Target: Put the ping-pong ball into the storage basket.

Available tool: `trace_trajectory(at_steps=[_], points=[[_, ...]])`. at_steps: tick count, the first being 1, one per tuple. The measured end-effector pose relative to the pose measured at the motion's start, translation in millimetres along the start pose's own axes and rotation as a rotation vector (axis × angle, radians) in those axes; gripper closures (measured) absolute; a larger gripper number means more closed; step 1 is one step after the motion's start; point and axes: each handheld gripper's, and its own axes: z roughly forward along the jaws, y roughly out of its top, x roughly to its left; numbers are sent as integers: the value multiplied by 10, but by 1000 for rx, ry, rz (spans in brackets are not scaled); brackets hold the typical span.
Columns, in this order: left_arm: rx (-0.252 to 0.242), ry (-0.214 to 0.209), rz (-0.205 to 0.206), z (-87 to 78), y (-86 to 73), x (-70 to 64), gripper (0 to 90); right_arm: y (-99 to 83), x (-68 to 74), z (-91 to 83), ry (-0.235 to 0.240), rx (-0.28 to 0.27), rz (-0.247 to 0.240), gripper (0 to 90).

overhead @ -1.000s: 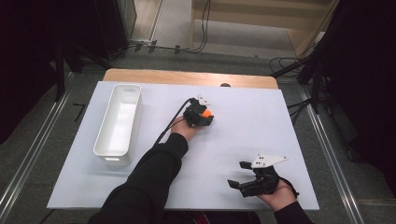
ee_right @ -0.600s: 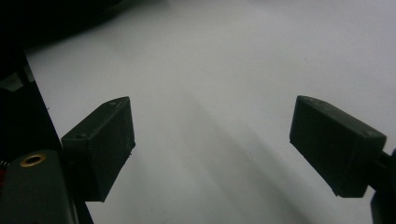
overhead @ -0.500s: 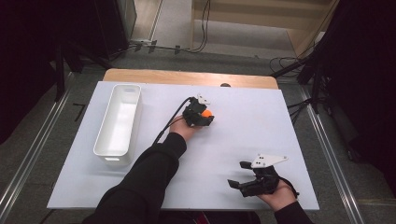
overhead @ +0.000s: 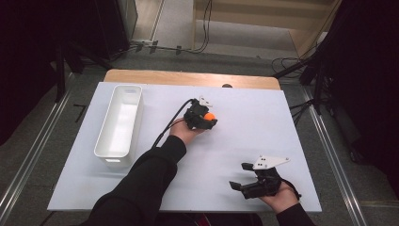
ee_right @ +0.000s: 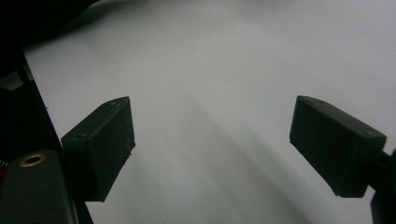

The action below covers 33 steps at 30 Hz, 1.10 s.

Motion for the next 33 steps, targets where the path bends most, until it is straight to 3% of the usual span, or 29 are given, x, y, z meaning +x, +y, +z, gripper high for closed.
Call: trace_trajectory(at_steps=[2,8,11,18,33], points=[[-9,-19,-7,-24,-10,-17,504,0,0,-1,-2,2,2,127],[-5,-23,4,-104,-15,-72,504,-1,2,0,-3,2,2,127],[-12,-9,8,-174,-19,-71,504,-1,-1,-1,-3,3,2,127],[-6,-30,-7,-298,-24,-42,504,-4,0,-1,-6,4,-1,127],[18,-69,25,-442,-132,-146,503,-4,1,2,-10,8,0,127]])
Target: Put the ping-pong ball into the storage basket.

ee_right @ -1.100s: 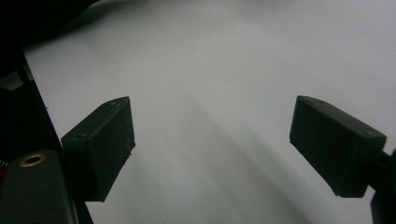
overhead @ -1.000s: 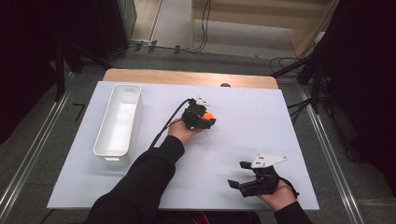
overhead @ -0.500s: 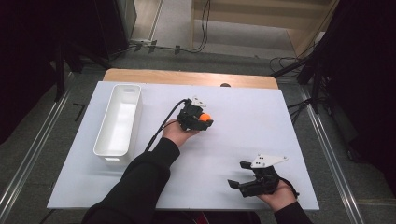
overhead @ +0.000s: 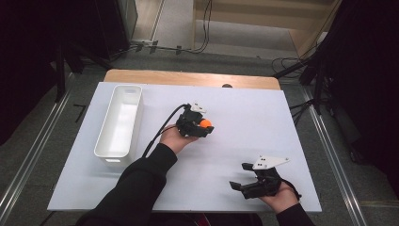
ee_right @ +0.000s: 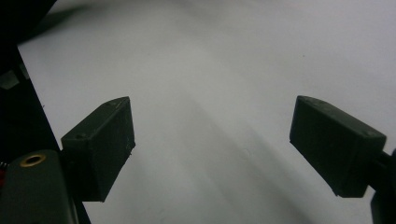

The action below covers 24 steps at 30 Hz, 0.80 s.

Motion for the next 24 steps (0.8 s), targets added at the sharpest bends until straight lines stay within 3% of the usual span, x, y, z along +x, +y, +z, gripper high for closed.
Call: trace_trajectory(at_steps=[4,14,24], points=[[-20,-4,-13,-48,-32,-5,503,-1,-8,1,-1,1,2,127],[-17,-9,-25,-207,-75,14,503,-1,-14,8,-4,1,3,127],[-17,-8,-17,-357,-57,-6,503,8,-2,-5,2,-4,2,127]])
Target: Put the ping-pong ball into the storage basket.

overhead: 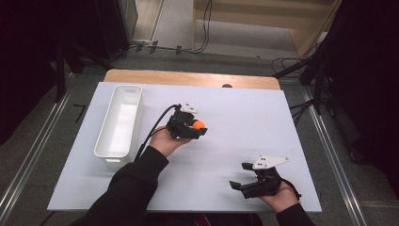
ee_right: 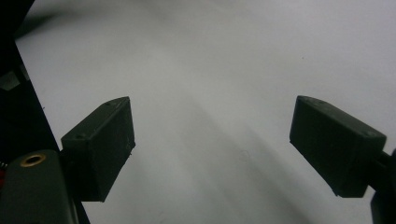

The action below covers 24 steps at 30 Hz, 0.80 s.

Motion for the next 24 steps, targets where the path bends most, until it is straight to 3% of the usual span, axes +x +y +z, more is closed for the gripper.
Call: trace_trajectory(at_steps=[16,24], points=[[29,-2,-11,-140,10,43,502,7,-20,13,5,-6,11,127],[17,-15,-27,-239,35,41,502,32,-36,26,9,-10,22,127]])
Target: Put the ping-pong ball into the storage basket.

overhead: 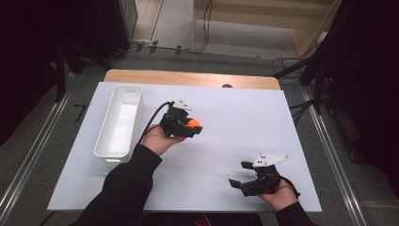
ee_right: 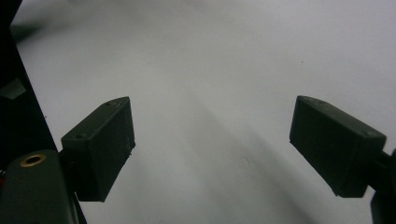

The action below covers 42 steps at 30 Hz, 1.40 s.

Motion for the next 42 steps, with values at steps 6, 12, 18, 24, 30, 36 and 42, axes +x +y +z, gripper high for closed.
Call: trace_trajectory(at_steps=[6,12,18,24,30,36,42], points=[[5,1,13,-47,22,-25,502,1,24,11,7,13,-3,127],[8,-4,2,-101,44,-7,502,-5,46,14,8,18,-8,127],[3,-14,-13,-166,58,19,502,-11,39,12,6,16,-8,127],[9,-10,-36,-222,56,87,502,-11,36,11,3,11,-10,127],[5,4,-48,-289,51,142,502,-10,33,13,4,12,-10,127],[3,24,-54,-326,44,171,502,-11,34,7,-1,14,-12,127],[1,31,-63,-363,38,212,502,-12,35,-3,-1,17,-8,127]])
